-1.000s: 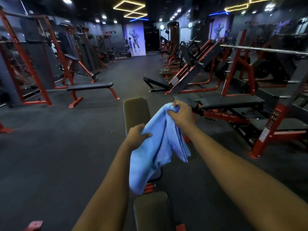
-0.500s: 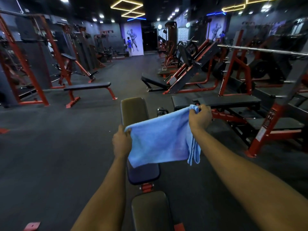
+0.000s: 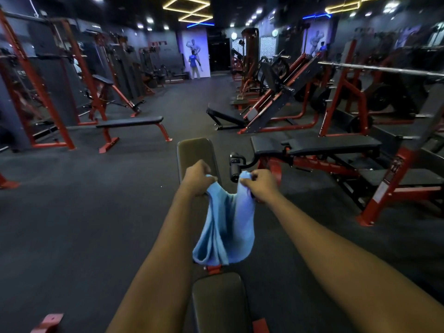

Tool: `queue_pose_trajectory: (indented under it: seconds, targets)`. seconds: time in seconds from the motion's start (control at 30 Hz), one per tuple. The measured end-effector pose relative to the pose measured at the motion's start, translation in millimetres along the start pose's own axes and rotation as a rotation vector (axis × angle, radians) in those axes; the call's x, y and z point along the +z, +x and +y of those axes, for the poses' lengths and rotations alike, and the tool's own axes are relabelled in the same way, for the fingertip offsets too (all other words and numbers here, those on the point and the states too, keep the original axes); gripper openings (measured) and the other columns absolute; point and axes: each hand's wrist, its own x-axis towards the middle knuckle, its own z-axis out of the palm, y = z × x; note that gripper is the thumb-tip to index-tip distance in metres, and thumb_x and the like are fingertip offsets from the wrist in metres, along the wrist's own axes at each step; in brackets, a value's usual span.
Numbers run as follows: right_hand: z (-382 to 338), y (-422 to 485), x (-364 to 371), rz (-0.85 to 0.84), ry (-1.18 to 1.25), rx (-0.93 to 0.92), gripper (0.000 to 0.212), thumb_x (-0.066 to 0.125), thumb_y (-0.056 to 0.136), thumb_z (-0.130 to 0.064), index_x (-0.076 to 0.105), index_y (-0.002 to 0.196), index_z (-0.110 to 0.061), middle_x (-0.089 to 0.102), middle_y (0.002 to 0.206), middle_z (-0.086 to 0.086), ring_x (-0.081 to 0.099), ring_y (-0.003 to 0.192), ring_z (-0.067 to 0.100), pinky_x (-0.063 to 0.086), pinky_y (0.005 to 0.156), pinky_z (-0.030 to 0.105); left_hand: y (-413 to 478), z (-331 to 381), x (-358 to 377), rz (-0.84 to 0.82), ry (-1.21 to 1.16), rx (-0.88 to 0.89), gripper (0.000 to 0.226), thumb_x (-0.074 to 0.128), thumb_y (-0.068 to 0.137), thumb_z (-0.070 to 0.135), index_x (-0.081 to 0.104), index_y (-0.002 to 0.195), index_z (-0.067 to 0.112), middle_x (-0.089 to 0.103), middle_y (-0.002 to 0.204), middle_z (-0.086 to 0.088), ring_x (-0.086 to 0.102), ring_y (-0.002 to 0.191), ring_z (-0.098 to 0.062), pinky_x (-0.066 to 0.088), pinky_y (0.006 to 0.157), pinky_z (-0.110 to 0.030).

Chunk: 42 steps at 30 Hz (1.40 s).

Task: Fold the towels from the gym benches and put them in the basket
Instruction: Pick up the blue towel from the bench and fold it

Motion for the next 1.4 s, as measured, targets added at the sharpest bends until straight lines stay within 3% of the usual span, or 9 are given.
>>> queue_pose_trajectory:
  seconds: [0.13, 0.27, 0.5, 0.6, 0.73, 0.9, 1.03, 1.2, 1.4]
  targets:
    - [-18.1, -6.5, 14.6, -0.155, 0.041, -0.187, 0.024, 0.075, 0.085, -0.018, 0.069, 0.077, 0.004, 0.063, 0.064, 0.009, 0.055, 0.056, 0.014, 0.041, 0.051, 0.016, -2.1, 15.1, 9.1, -0.09, -0.074, 0.084, 0.028, 0.07, 0.085, 0.014, 0.053, 0.106, 0.006, 0.06, 0.1, -0.013, 0.062, 0.077, -0.025, 0.053, 0.05, -0.032]
    - [-18.8, -8.2, 16.3, -0.297, 0.148, -0.135, 0.023, 0.08, 0.08, -0.019, 0.073, 0.095, -0.003, 0.074, 0.089, 0.017, 0.072, 0.08, 0.026, 0.061, 0.072, 0.039, -5.2, 24.4, 3.5, -0.151, -0.273, -0.021, 0.022, 0.056, 0.094, 0.016, 0.046, 0.111, 0.007, 0.052, 0.101, -0.013, 0.066, 0.072, -0.034, 0.057, 0.045, -0.039]
    - [-6.4, -9.6, 13.5, -0.234, 0.167, -0.223, 0.007, 0.072, 0.078, -0.001, 0.069, 0.078, -0.007, 0.07, 0.072, 0.008, 0.06, 0.063, 0.011, 0.049, 0.064, 0.034, -3.7, 10.7, -3.2, -0.28, -0.339, -0.072, 0.033, 0.048, 0.08, -0.009, 0.052, 0.106, 0.011, 0.066, 0.081, -0.018, 0.066, 0.057, -0.029, 0.054, 0.044, -0.034]
    - [-11.3, -8.1, 7.5, -0.292, 0.146, -0.276, 0.007, 0.066, 0.082, -0.007, 0.068, 0.079, -0.012, 0.069, 0.075, -0.001, 0.059, 0.068, 0.005, 0.047, 0.069, 0.027, 0.9, -16.0, -2.0, -0.232, -0.113, 0.097, 0.043, 0.055, 0.076, 0.001, 0.056, 0.114, 0.021, 0.065, 0.104, -0.009, 0.065, 0.09, -0.027, 0.055, 0.067, -0.035]
    - [-20.8, -8.2, 3.7, -0.413, 0.308, -0.255, 0.009, 0.052, 0.09, 0.002, 0.06, 0.09, 0.005, 0.063, 0.081, 0.008, 0.056, 0.076, 0.014, 0.045, 0.066, 0.023, 10.4, -60.2, 6.3, -0.568, 0.109, 0.096, 0.094, 0.065, 0.056, 0.027, 0.032, 0.142, 0.044, 0.043, 0.145, 0.005, 0.04, 0.132, -0.021, 0.042, 0.105, -0.047]
    - [-17.8, -3.9, 1.9, -0.343, 0.353, -0.189, 0.013, 0.047, 0.093, 0.002, 0.058, 0.091, 0.008, 0.059, 0.087, 0.013, 0.053, 0.084, 0.018, 0.041, 0.076, 0.03, -4.7, -85.0, 6.3, -0.68, 0.099, -0.047, 0.066, 0.078, 0.052, 0.042, 0.066, 0.112, 0.018, 0.067, 0.114, 0.001, 0.062, 0.105, -0.018, 0.051, 0.096, -0.04]
    - [-4.5, 4.1, 12.3, -0.128, 0.249, -0.075, 0.02, 0.047, 0.092, -0.002, 0.054, 0.078, -0.012, 0.054, 0.08, 0.008, 0.047, 0.076, 0.017, 0.035, 0.068, 0.031, -12.3, -99.2, -0.7, -0.503, -0.086, -0.151, 0.038, 0.073, 0.055, 0.039, 0.059, 0.082, 0.015, 0.058, 0.079, -0.004, 0.055, 0.073, -0.02, 0.046, 0.063, -0.034]
    - [3.6, -5.2, 32.1, -0.026, 0.115, 0.03, 0.013, 0.044, 0.093, -0.002, 0.055, 0.093, -0.008, 0.058, 0.085, 0.005, 0.049, 0.077, 0.017, 0.035, 0.059, 0.027, -20.1, -104.2, -15.8, -0.054, -0.048, -0.006, 0.026, 0.074, 0.079, 0.022, 0.049, 0.071, 0.024, 0.055, 0.073, 0.004, 0.052, 0.075, -0.018, 0.036, 0.058, -0.025]
    - [-6.1, -11.6, 73.5, -0.059, 0.153, 0.027, 0.014, 0.044, 0.092, -0.004, 0.056, 0.095, -0.009, 0.062, 0.092, 0.008, 0.055, 0.084, 0.021, 0.039, 0.062, 0.027, -49.8, -123.2, -41.0, 0.163, -0.02, -0.013, 0.016, 0.07, 0.086, 0.021, 0.055, 0.086, 0.014, 0.064, 0.079, -0.001, 0.055, 0.073, -0.017, 0.034, 0.062, -0.028]
